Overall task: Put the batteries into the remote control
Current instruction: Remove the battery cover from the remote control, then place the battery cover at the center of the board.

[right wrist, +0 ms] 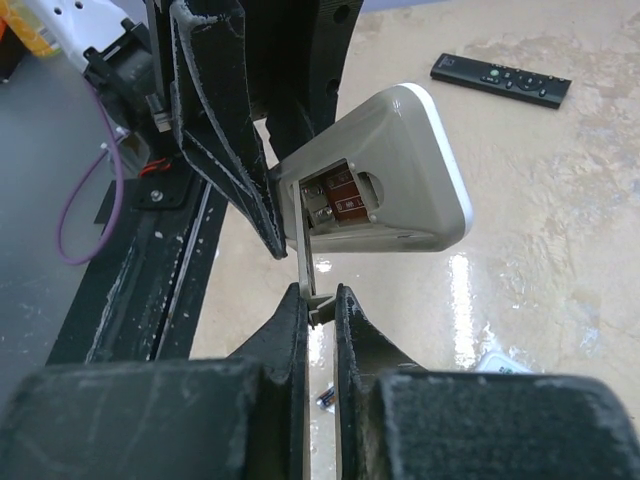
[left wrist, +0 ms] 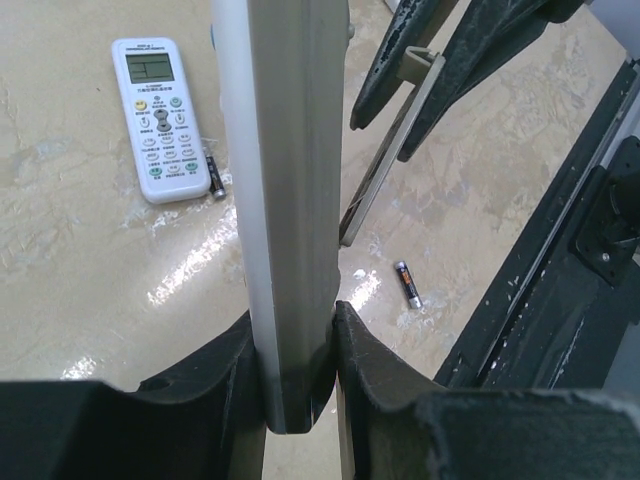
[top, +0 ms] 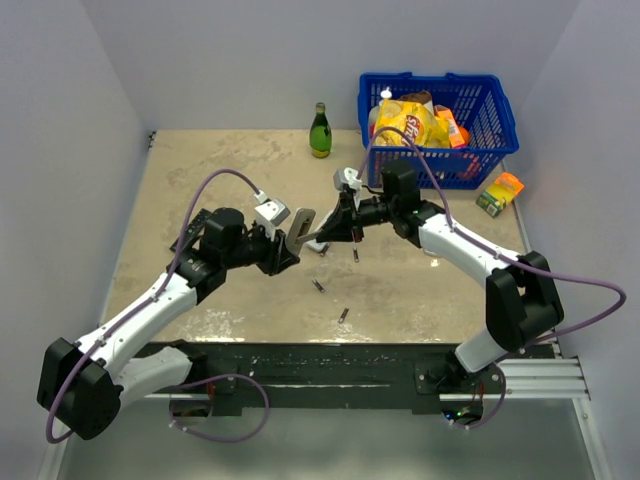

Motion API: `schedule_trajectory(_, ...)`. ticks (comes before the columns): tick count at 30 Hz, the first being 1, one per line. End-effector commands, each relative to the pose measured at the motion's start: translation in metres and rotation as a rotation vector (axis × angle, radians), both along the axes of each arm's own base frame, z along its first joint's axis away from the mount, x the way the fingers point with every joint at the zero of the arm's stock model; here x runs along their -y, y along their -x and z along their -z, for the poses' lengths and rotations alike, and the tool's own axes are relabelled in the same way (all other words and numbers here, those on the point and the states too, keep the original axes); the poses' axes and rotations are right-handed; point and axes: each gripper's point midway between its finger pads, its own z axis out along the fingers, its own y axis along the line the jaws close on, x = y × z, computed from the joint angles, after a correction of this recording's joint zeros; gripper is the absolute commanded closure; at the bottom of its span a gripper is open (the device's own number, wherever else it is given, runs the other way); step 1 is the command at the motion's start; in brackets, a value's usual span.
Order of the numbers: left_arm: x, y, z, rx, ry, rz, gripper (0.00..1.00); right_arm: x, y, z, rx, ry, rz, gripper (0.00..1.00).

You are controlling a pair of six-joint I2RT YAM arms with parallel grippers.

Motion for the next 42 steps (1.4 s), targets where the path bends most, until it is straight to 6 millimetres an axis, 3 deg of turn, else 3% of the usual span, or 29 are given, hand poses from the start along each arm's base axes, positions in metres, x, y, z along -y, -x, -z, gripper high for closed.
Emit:
schedule_trajectory(1,0.006,-0.005,-0.022,0.080,0.031,0.024,1.00,0.002,-0.010,-0.020,0.037,-0.019,0.019,1.00)
schedule_trajectory(7,-0.010,-0.019,-0.017,0.091,-0.035,-0.095,1.00,0.018,-0.023,-0.023,0.035,0.005,0.102,1.00)
schedule_trajectory(13,-0.044,-0.042,-0.016,0.107,-0.105,-0.311,1.00,0.037,-0.030,0.000,-0.092,0.083,0.234,1.00)
schedule_trajectory(17,-0.065,-0.051,-0.025,0.134,-0.106,-0.426,1.00,0.050,-0.043,0.031,-0.228,0.166,0.408,1.00)
schedule_trajectory(22,-0.068,-0.050,-0.031,0.157,-0.091,-0.442,1.00,0.063,-0.039,0.066,-0.470,0.235,0.512,1.00)
schedule_trajectory(30,-0.066,-0.048,-0.032,0.154,-0.085,-0.425,1.00,0.086,-0.006,0.149,-0.777,0.404,0.617,1.00)
schedule_trajectory(34,-0.064,-0.048,-0.032,0.152,-0.082,-0.416,1.00,0.086,0.013,0.172,-0.873,0.424,0.579,1.00)
schedule_trajectory(38,-0.063,-0.047,-0.031,0.146,-0.082,-0.408,1.00,0.093,0.012,0.189,-0.880,0.479,0.629,1.00)
schedule_trajectory(42,-0.062,-0.046,-0.030,0.144,-0.080,-0.402,1.00,0.099,0.009,0.205,-0.889,0.529,0.666,0.93)
